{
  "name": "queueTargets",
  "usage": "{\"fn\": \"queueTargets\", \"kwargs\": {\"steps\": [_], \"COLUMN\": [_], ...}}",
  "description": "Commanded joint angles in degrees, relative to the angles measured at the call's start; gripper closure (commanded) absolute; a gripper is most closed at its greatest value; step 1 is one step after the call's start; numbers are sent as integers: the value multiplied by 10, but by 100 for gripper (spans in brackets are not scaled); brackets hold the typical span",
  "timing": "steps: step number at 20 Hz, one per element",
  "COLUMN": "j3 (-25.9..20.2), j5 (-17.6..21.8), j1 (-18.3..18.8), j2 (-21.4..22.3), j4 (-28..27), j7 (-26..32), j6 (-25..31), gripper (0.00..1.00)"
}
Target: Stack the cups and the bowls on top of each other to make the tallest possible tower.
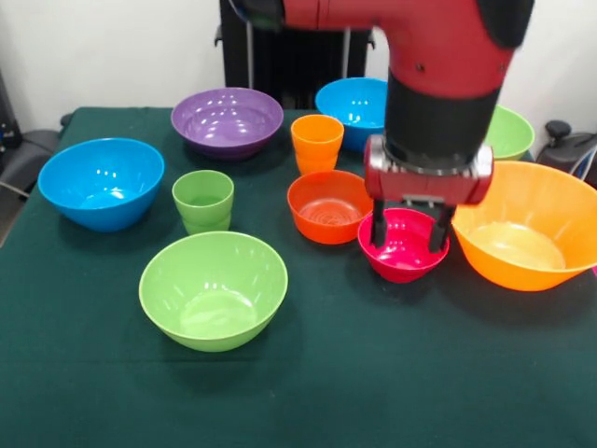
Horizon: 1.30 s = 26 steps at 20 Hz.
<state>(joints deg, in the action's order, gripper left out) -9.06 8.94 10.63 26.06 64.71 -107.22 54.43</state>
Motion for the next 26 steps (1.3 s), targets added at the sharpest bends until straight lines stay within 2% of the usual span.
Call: {"fn": "queueTargets", "kwargs": {"steps": [1,6,7,15,21,26], "j3": [-54,-42,-43,-58,-51,-31], "j5": [42,66,69,87,106,120], "j1": [29,36,32,38,18,3], "j2": [77,105,96,131,146,154], "j4": [161,221,205,323,404,436], "j7": [158,130,126,84,27,-3], "j6": [-8,-55,-48,-143,-235,-280], "gripper": [0,0,0,0,0,0]}}
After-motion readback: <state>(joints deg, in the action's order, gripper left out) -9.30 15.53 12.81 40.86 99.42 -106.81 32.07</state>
